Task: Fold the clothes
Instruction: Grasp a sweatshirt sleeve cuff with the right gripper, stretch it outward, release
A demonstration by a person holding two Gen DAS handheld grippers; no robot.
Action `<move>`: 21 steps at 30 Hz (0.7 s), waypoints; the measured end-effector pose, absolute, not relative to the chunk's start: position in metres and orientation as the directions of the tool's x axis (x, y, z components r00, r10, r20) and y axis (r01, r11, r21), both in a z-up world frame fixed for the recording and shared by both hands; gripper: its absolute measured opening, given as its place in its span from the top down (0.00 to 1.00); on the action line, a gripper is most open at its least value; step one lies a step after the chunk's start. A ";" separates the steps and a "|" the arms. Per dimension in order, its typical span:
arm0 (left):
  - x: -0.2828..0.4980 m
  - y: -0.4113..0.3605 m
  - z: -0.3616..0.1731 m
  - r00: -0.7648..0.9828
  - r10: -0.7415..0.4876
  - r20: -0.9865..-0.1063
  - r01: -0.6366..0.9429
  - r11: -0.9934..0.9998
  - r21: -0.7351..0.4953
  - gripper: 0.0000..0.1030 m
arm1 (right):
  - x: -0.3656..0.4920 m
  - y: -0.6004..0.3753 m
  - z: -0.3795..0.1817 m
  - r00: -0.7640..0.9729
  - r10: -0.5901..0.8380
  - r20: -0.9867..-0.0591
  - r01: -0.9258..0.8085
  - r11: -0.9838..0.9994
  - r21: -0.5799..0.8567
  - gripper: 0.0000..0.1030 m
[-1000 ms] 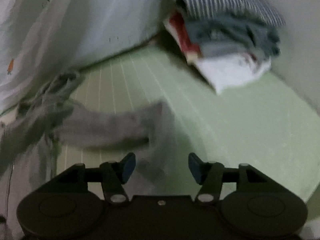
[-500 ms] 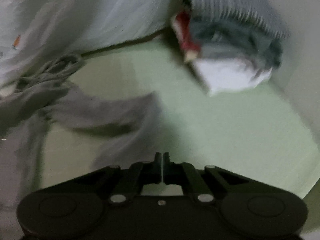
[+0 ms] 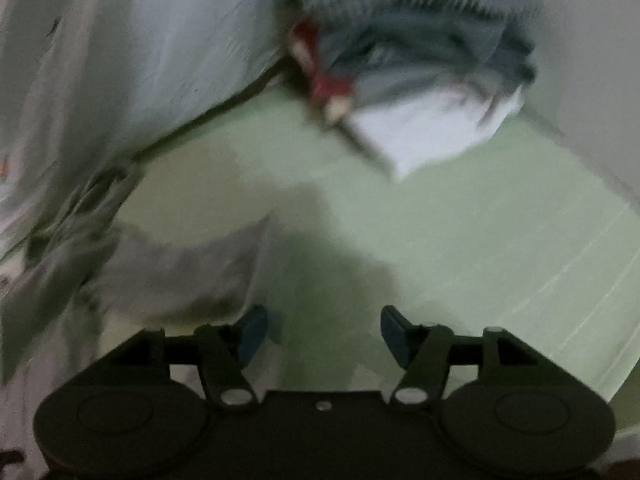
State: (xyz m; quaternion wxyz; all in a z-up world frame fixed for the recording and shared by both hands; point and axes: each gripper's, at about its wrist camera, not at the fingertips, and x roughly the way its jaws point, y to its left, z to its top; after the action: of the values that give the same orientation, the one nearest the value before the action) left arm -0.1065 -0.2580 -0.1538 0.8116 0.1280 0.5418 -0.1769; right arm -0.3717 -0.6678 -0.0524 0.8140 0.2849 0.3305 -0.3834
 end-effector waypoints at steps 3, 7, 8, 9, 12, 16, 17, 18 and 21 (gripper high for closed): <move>-0.104 -0.258 -0.153 0.341 -0.145 -0.929 0.428 0.904 0.016 0.00 | -0.368 -0.645 -0.066 0.514 -0.350 -0.783 0.792 0.544 0.277 0.37; -0.101 -0.260 -0.153 0.324 -0.135 -0.936 0.427 0.904 0.017 0.00 | -0.367 -0.627 -0.073 0.538 -0.273 -0.797 0.764 0.558 0.324 0.38; -0.100 -0.260 -0.153 0.320 -0.133 -0.938 0.427 0.904 0.017 0.00 | -0.366 -0.625 -0.072 0.543 -0.271 -0.795 0.756 0.569 0.323 0.40; -0.100 -0.260 -0.153 0.318 -0.133 -0.939 0.428 0.904 0.017 0.00 | -0.366 -0.623 -0.072 0.548 -0.268 -0.793 0.749 0.580 0.321 0.46; -0.098 -0.260 -0.153 0.315 -0.133 -0.940 0.431 0.902 0.017 0.00 | -0.371 -0.624 -0.068 0.575 -0.246 -0.781 0.725 0.596 0.346 0.72; -0.100 -0.259 -0.154 0.327 -0.141 -0.934 0.432 0.902 0.015 0.00 | -0.375 -0.633 -0.055 0.566 -0.266 -0.781 0.703 0.651 0.288 0.94; -0.100 -0.259 -0.154 0.328 -0.141 -0.934 0.432 0.902 0.015 0.00 | -0.376 -0.637 -0.050 0.563 -0.276 -0.779 0.695 0.668 0.265 0.94; -0.100 -0.259 -0.154 0.328 -0.141 -0.934 0.431 0.902 0.015 0.00 | -0.375 -0.642 -0.046 0.558 -0.293 -0.776 0.689 0.684 0.237 0.95; -0.100 -0.260 -0.154 0.329 -0.141 -0.934 0.431 0.902 0.015 0.00 | -0.374 -0.666 -0.026 0.520 -0.394 -0.758 0.678 0.730 0.086 0.95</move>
State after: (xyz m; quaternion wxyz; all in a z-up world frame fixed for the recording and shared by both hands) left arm -0.0998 -0.2598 -0.1538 0.8045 0.1314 0.5514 -0.1776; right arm -0.3736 -0.6659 -0.0262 0.8511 0.1892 0.3751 -0.3150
